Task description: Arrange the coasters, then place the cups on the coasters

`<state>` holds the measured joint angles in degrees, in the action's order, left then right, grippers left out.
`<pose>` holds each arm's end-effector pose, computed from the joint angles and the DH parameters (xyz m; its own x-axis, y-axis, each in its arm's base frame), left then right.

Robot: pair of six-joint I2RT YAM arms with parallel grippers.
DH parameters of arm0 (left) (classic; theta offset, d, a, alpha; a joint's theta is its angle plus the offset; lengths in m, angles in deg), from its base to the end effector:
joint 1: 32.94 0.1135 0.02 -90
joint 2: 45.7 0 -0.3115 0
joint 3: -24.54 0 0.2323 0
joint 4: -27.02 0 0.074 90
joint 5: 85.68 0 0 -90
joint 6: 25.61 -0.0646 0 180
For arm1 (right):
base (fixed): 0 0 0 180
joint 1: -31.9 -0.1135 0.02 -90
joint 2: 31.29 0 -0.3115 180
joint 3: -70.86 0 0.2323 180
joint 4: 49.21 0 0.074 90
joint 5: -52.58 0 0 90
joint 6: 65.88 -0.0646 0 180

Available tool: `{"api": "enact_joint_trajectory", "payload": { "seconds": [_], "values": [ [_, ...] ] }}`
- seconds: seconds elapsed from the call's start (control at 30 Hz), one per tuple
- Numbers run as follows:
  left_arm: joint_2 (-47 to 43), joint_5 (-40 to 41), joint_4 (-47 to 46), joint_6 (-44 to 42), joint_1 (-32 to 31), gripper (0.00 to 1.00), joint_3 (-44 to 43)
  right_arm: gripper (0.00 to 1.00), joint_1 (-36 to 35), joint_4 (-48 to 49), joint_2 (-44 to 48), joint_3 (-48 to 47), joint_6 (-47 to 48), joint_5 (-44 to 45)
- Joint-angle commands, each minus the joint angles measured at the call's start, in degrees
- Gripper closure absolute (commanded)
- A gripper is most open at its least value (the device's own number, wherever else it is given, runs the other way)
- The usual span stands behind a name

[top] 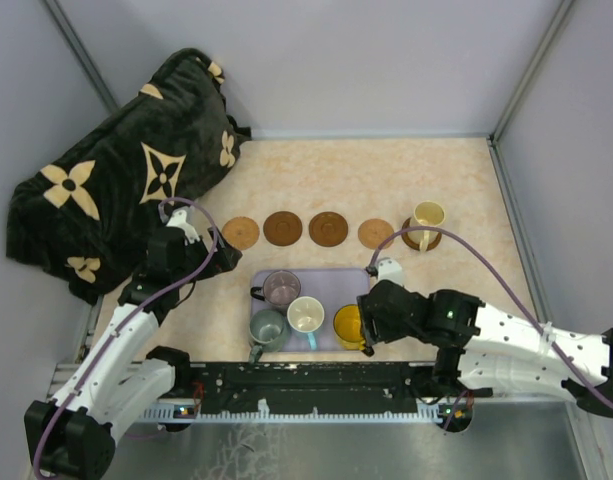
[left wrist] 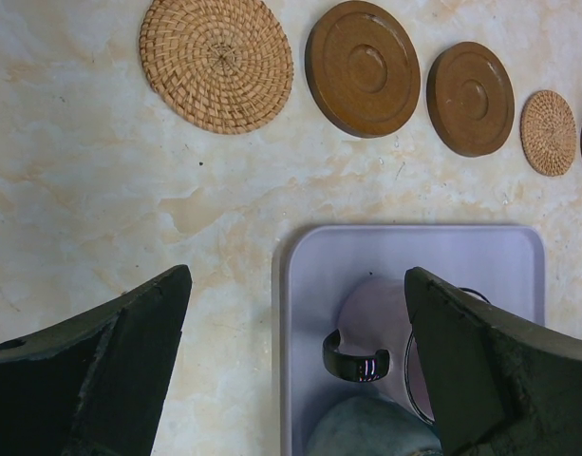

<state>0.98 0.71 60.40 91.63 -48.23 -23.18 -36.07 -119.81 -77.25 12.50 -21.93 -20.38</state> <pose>0.1490 -0.0449 0.2703 -0.6027 -0.3088 -0.7358 0.0434 0.9080 -0.4167 0.0558 0.0873 0.2719 -0.8176 -0.1855 -0.5450 -0.3454 0.9154 0.2065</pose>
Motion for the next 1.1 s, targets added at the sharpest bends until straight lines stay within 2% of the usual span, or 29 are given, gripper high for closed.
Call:
{"api": "enact_joint_trajectory", "payload": {
  "seconds": [0.0, 0.23, 0.47, 1.07],
  "values": [
    [0.4, -0.3, -0.5, 0.4, -0.2, 0.0, -0.1, 0.42, -2.7, 3.2, -2.1, 0.7, 0.9, -2.7],
    [0.5, -0.4, -0.5, 0.5, -0.3, 0.0, 0.0, 0.42, -8.7, 5.2, -8.8, 0.8, -1.8, -0.6],
    [0.2, -0.7, -0.5, 0.4, -0.2, 0.0, 0.2, 0.42, -12.3, 6.6, -11.4, 1.9, -6.8, 1.7],
    [-0.3, -1.1, -0.1, 0.5, -0.2, 0.0, 0.8, 0.49, -13.2, 5.5, -14.8, 3.3, -13.9, 8.2]
  ]
}}
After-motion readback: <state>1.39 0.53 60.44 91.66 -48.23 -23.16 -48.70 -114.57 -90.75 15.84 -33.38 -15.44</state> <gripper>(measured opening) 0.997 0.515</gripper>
